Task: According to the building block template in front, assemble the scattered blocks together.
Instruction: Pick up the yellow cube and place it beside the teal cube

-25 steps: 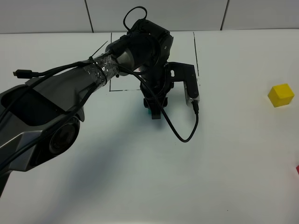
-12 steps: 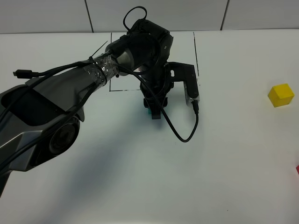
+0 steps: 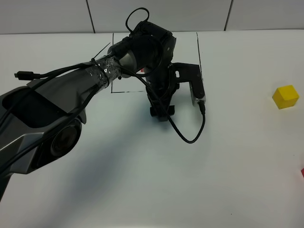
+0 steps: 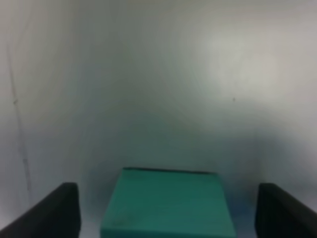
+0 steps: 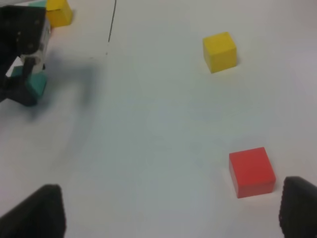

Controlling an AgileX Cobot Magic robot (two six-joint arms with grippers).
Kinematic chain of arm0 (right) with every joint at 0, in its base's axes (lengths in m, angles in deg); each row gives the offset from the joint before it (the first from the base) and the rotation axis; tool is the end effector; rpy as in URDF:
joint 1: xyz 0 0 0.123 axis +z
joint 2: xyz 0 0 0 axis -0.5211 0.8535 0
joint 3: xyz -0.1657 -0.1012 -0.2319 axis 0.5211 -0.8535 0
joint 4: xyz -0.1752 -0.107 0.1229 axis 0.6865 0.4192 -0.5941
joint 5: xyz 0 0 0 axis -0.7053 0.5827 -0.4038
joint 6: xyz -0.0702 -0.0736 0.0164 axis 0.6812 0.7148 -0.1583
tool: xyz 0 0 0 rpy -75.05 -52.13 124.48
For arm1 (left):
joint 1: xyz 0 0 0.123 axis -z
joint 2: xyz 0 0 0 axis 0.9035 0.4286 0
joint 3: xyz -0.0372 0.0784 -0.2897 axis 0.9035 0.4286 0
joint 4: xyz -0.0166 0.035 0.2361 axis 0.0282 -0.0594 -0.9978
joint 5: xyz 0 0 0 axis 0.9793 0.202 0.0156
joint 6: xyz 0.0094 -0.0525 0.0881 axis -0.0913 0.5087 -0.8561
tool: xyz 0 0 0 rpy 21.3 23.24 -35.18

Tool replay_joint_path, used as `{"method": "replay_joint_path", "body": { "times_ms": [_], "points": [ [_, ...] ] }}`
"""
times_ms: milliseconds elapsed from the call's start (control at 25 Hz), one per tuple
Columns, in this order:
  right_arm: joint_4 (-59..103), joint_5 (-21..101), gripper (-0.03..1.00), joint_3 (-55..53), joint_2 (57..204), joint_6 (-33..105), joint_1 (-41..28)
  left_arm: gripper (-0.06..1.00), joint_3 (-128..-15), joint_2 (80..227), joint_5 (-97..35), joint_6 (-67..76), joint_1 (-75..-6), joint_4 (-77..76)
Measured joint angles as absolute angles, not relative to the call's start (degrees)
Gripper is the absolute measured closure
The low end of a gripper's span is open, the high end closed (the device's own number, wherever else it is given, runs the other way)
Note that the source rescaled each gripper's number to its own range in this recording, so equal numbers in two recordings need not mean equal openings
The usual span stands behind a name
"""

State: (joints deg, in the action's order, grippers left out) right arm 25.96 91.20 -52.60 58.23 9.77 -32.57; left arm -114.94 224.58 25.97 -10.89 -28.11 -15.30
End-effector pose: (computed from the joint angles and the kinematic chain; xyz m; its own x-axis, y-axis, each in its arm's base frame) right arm -0.0205 0.0069 0.2660 -0.4689 0.0976 -0.8779 0.0057 0.9942 0.1075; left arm 0.4228 -0.3100 0.1254 -0.0480 0.9902 -0.1310 0.9786 0.0729 0.1925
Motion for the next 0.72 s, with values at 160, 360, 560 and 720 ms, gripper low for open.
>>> {"method": "replay_joint_path", "body": {
  "times_ms": [160,360,560,720],
  "points": [
    [25.96,91.20,0.22,-52.60,58.23,9.77,-32.57,0.00,-114.94,222.02,24.30,-7.94,-28.11,-15.12],
    [25.96,91.20,0.22,-52.60,58.23,9.77,-32.57,-0.05,-114.94,218.48,25.36,-4.98,-28.11,-15.12],
    [25.96,91.20,0.22,-52.60,58.23,9.77,-32.57,-0.06,-114.94,215.45,26.41,1.78,-28.11,-15.43],
    [25.96,91.20,0.22,-52.60,58.23,9.77,-32.57,-0.06,-114.89,213.19,27.36,8.67,-29.66,-16.73]
  ]
}}
